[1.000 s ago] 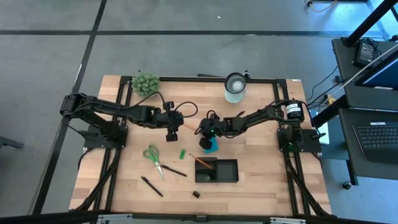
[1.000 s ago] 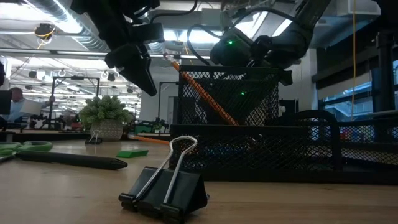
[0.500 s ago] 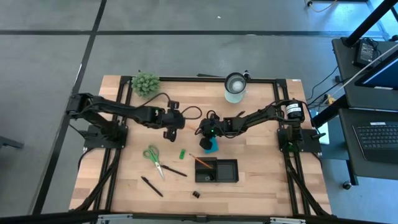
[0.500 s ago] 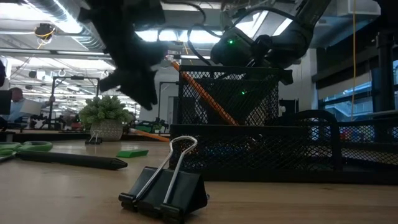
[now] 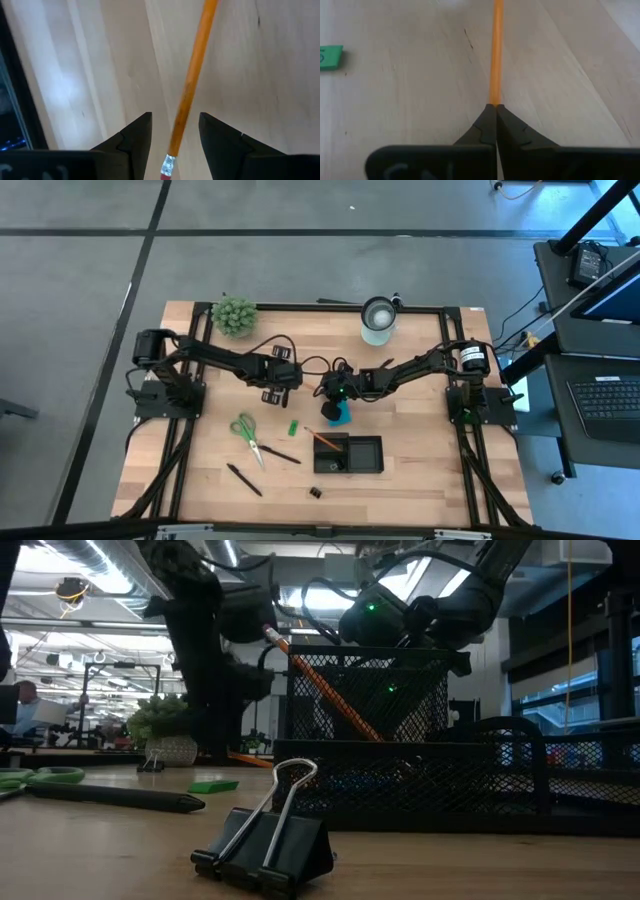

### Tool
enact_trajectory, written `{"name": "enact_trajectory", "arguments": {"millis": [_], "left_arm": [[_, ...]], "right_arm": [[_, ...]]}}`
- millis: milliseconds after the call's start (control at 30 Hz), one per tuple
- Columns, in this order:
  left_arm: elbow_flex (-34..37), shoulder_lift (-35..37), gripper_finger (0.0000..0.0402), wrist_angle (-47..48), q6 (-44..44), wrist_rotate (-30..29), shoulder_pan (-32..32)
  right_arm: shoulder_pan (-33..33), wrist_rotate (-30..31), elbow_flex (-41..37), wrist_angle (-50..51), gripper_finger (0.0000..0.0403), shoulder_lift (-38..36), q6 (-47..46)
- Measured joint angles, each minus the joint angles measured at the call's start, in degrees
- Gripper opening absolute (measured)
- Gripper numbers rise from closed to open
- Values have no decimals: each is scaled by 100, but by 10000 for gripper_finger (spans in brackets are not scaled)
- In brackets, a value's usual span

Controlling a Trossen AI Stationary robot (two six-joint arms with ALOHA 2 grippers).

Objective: Pick and place office supplies into organizer
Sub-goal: Put the pencil into the top left slot of the desk organizer

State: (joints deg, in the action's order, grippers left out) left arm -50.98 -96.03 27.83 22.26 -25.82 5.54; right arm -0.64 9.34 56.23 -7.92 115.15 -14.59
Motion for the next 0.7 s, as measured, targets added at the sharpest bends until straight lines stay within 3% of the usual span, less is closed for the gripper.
{"name": "enact_trajectory", "arguments": {"millis": [300,700], "left_arm": [[2,-129,121,69,-2,0,174],[2,-131,25,171,85,131,164]], "right_arm": [[0,2,0,-1,4,0,11],[3,22,-12,-92,5,2,7]]}}
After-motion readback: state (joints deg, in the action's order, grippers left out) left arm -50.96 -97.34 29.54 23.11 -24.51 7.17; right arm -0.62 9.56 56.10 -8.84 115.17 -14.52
